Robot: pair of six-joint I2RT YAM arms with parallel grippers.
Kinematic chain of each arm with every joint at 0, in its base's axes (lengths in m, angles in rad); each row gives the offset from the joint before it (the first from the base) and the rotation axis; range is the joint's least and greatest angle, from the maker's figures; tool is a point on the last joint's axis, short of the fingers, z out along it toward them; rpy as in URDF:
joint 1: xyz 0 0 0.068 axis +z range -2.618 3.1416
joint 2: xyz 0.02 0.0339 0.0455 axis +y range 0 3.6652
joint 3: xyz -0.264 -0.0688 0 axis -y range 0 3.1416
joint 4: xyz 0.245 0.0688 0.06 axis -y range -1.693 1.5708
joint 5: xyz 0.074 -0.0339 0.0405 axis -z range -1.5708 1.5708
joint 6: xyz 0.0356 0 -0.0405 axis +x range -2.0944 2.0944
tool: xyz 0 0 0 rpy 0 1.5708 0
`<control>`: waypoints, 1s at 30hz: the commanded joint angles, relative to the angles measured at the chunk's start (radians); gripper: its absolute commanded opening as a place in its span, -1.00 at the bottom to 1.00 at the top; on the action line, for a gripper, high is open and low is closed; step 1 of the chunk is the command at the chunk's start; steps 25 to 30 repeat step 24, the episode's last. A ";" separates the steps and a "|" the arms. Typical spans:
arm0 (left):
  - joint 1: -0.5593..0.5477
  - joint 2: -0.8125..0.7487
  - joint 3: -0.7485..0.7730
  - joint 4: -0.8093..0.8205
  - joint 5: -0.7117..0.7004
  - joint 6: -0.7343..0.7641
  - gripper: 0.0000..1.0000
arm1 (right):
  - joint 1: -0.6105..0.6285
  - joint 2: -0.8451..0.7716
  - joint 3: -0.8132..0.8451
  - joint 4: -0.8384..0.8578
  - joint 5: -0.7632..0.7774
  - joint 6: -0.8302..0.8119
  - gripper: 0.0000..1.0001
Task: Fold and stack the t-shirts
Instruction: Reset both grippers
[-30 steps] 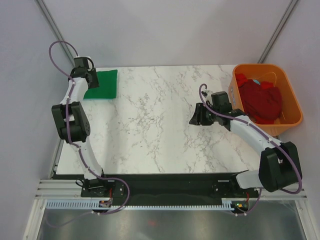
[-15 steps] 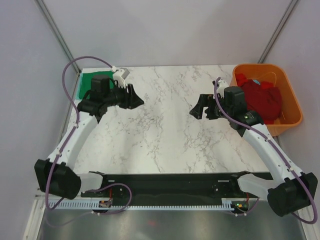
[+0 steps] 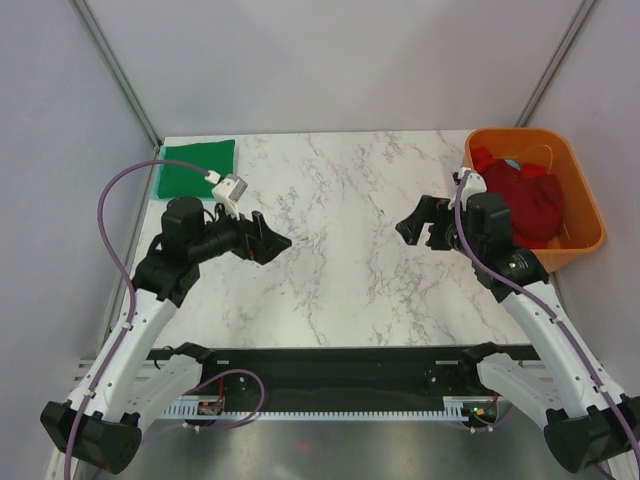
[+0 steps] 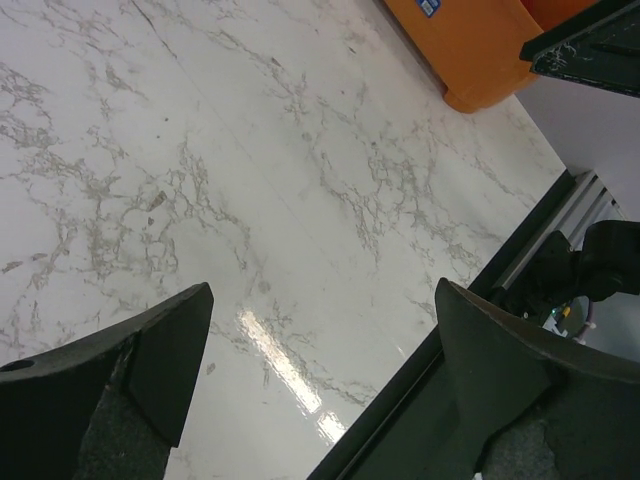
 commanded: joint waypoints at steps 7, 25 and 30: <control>0.003 -0.069 -0.056 0.056 -0.028 -0.021 1.00 | -0.002 -0.045 -0.051 -0.009 0.005 0.076 0.96; 0.003 -0.138 -0.091 0.061 -0.033 -0.056 0.99 | 0.000 -0.107 -0.056 -0.011 0.022 0.070 0.96; 0.003 -0.138 -0.091 0.061 -0.033 -0.056 0.99 | 0.000 -0.107 -0.056 -0.011 0.022 0.070 0.96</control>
